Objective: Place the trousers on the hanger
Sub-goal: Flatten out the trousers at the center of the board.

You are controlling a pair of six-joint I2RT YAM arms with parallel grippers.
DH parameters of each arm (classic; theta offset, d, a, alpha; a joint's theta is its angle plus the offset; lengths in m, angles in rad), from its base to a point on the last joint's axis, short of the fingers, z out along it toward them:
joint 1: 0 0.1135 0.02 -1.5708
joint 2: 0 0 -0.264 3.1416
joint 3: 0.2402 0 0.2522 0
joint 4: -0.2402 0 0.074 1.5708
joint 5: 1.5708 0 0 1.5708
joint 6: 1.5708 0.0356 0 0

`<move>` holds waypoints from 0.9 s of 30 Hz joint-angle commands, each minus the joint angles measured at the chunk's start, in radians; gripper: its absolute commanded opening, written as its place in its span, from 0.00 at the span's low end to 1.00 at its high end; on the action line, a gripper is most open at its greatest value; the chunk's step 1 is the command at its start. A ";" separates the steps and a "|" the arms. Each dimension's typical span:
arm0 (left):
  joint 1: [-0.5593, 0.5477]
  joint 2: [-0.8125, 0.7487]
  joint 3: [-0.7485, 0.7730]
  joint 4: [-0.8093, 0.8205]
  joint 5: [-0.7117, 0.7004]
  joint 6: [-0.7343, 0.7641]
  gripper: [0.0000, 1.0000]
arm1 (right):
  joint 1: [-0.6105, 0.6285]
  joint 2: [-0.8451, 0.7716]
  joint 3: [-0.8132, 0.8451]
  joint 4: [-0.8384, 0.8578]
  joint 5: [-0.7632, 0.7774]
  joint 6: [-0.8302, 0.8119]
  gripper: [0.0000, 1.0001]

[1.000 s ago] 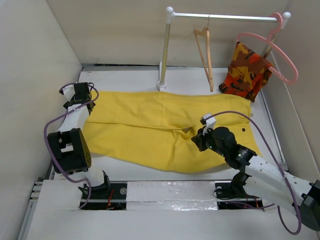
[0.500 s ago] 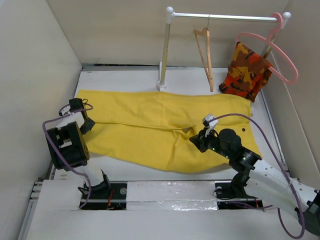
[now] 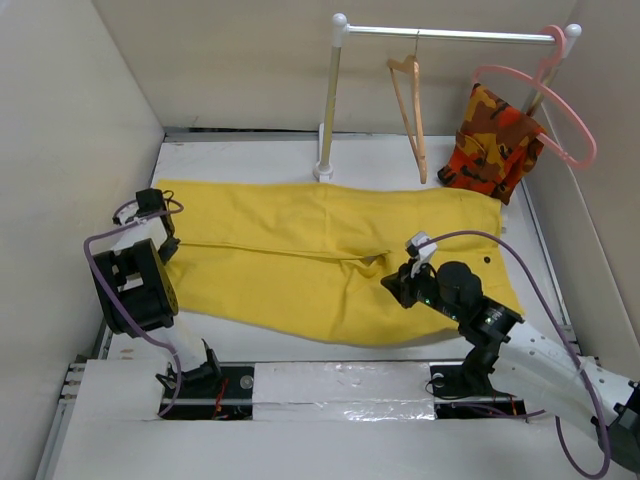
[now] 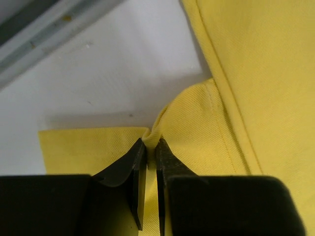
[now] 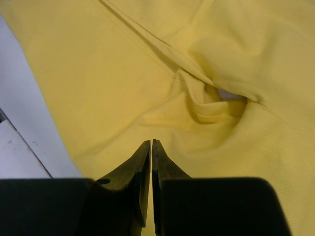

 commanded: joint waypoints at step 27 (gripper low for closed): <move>0.067 -0.230 0.050 -0.041 -0.147 -0.066 0.56 | 0.009 0.164 0.016 0.166 -0.059 0.002 0.14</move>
